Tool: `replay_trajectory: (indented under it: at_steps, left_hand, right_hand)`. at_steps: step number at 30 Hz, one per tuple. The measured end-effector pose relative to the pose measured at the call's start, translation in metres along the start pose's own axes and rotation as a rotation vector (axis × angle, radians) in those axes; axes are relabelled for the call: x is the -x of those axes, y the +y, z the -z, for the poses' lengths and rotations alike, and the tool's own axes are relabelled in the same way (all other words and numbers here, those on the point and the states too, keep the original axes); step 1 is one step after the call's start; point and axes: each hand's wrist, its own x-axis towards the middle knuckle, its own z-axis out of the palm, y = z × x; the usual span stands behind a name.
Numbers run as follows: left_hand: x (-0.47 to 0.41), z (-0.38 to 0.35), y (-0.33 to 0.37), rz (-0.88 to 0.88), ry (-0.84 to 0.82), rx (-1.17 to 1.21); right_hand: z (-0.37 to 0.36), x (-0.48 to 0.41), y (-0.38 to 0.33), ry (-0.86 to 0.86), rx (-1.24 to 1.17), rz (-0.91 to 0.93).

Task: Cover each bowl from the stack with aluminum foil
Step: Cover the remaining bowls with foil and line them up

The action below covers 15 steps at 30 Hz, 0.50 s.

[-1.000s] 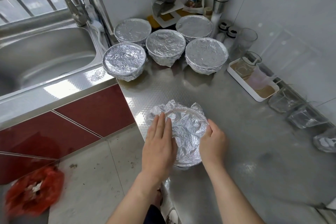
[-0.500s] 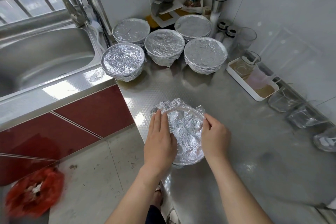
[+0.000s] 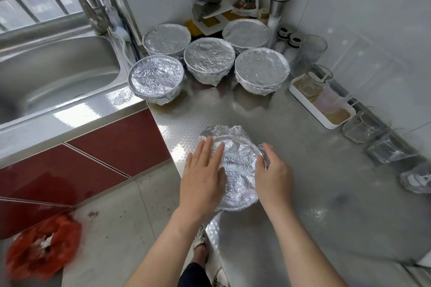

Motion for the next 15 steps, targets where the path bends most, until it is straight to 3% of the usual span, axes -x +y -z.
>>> replay_trajectory:
  at_steps: [4, 7, 9, 12, 15]
  left_hand:
    - [0.017, -0.003, 0.005, -0.035, -0.039, -0.076]
    - [0.02, 0.001, 0.004, 0.025, -0.018, -0.018]
    - [0.018, 0.006, 0.003, 0.135, 0.049, 0.055]
    - [0.009, 0.007, 0.003, 0.27, 0.075, 0.145]
    - [0.005, 0.003, 0.006, 0.259, 0.039, 0.178]
  right_hand:
    - [-0.008, -0.005, 0.001, -0.097, 0.074, 0.051]
    - [-0.005, -0.012, 0.001, -0.126, -0.059, 0.04]
    - [0.001, -0.022, 0.003, -0.052, -0.229, -0.16]
    - [0.008, -0.034, 0.015, -0.022, -0.651, -0.643]
    - [0.008, -0.036, 0.019, -0.166, -0.695, -0.774]
